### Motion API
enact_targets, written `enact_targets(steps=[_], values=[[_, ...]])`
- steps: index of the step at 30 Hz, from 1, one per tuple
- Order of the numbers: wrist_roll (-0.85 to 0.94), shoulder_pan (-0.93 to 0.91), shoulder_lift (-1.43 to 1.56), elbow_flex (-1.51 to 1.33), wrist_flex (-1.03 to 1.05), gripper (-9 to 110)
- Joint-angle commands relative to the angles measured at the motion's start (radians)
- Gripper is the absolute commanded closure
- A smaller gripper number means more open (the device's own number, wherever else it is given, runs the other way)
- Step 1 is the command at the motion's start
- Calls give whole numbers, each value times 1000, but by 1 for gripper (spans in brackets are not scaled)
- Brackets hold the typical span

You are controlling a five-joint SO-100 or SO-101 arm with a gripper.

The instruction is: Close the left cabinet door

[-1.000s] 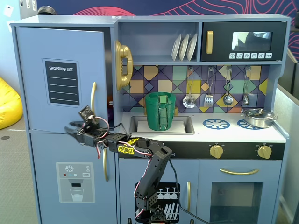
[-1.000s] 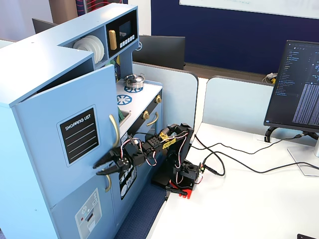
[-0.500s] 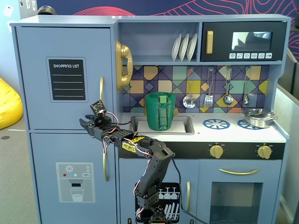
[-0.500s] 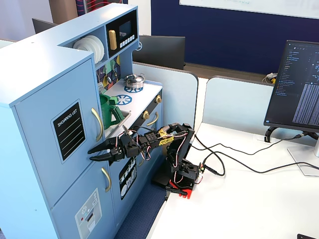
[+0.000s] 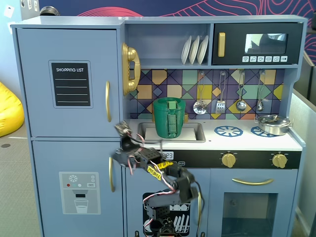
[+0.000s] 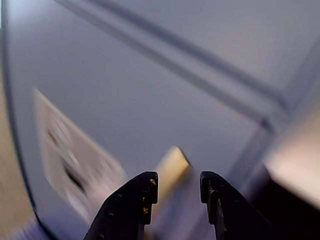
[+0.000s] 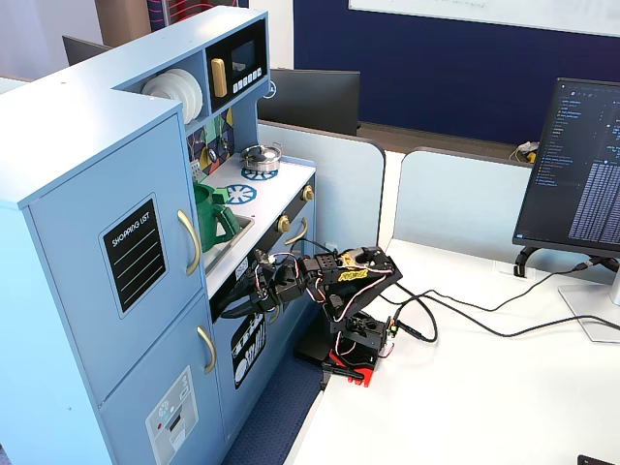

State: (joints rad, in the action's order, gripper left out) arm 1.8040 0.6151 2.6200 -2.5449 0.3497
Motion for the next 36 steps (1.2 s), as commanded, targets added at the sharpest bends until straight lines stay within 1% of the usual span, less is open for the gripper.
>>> enact_targets(steps=[1,4,9,14,17,19,25,30,36], values=[[-2,-261,146,-123,221,102],[-29,-407,232,-261,362,102],[-81,-555,342,-400,699,102],[-158,-646,449,-449,974,102],[-152,-686,480,-449,1109,101],[-206,-699,497,-449,1143,101],[-288,-701,558,-453,1183,101],[-290,-657,558,-453,1183,100],[-290,-658,558,-453,1183,100]])
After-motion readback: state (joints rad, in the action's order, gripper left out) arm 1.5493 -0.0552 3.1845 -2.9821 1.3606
